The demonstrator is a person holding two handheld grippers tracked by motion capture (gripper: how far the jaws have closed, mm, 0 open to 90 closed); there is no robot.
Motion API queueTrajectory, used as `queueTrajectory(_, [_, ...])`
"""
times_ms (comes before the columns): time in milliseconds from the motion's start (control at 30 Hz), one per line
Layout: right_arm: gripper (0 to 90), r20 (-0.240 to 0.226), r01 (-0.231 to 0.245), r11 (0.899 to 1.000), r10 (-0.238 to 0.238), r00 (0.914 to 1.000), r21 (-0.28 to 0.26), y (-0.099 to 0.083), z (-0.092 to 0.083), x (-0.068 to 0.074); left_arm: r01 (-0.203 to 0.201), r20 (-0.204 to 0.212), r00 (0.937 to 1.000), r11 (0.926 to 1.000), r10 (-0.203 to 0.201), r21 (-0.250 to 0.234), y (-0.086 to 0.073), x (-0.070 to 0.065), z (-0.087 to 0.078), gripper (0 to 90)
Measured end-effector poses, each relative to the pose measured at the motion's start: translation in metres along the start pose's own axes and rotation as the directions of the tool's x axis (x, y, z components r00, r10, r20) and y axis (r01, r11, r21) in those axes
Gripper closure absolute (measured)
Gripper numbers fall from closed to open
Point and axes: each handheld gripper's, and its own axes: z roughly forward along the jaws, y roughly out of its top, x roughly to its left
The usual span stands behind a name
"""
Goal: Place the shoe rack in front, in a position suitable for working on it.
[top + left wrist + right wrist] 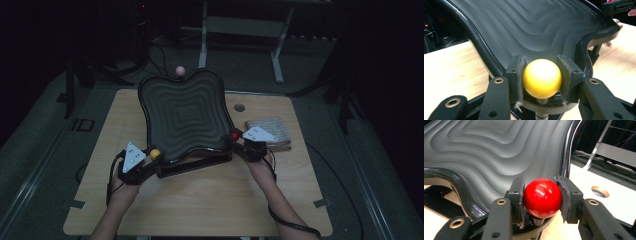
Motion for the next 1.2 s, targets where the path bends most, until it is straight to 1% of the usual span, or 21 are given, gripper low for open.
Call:
queueTrajectory(200, [60.1, 0.003, -0.001, 1.0, 0.001, 1.0, -0.004, -0.006, -0.016, 0.002, 0.002, 0.021, 0.9998, 1.0, -0.002, -0.009, -0.003, -0.011, -0.006, 58.7])
queueTrajectory(367, [60.1, 0.006, -0.006, 1.0, 0.006, 1.0, -0.006, -0.011, -0.028, 0.005, -0.002, 0.037, 0.9993, 0.9999, 0.003, -0.014, -0.004, -0.018, -0.01, 58.7])
queueTrajectory(400, [60.1, 0.006, -0.006, 1.0, 0.006, 1.0, -0.006, -0.011, -0.028, 0.005, -0.005, 0.041, 0.9991, 0.9999, 0.006, -0.015, -0.005, -0.02, -0.011, 58.7])
queueTrajectory(433, [60.1, 0.006, -0.008, 1.0, 0.008, 0.9999, -0.004, -0.013, -0.032, 0.005, -0.007, 0.046, 0.9989, 0.9999, 0.007, -0.015, -0.005, -0.021, -0.012, 58.7])
queueTrajectory(633, [60.1, 0.006, -0.015, 1.0, 0.015, 0.9999, -0.004, -0.017, -0.043, 0.01, -0.01, 0.063, 0.9979, 0.9999, 0.01, -0.013, -0.006, -0.027, -0.018, 58.7])
queueTrajectory(800, [60.1, -0.002, -0.029, 1.0, 0.029, 0.9996, -0.012, -0.021, -0.054, 0.013, -0.013, 0.077, 0.9969, 0.9998, 0.014, -0.017, -0.009, -0.033, -0.024, 58.7])
queueTrajectory(967, [60.1, -0.004, -0.032, 0.999, 0.032, 0.9995, -0.004, -0.023, -0.062, 0.017, -0.014, 0.092, 0.9956, 0.9998, 0.016, -0.017, -0.01, -0.036, -0.028, 58.7])
queueTrajectory(1100, [60.1, -0.015, -0.042, 0.999, 0.042, 0.999, -0.005, -0.027, -0.073, 0.022, -0.022, 0.114, 0.9932, 0.9996, 0.024, -0.016, -0.012, -0.038, -0.035, 58.7])
queueTrajectory(1200, [60.0, -0.013, -0.046, 0.999, 0.046, 0.9989, -0.005, -0.03, -0.08, 0.027, -0.02, 0.121, 0.9924, 0.9996, 0.022, -0.019, -0.014, -0.041, -0.039, 58.7])
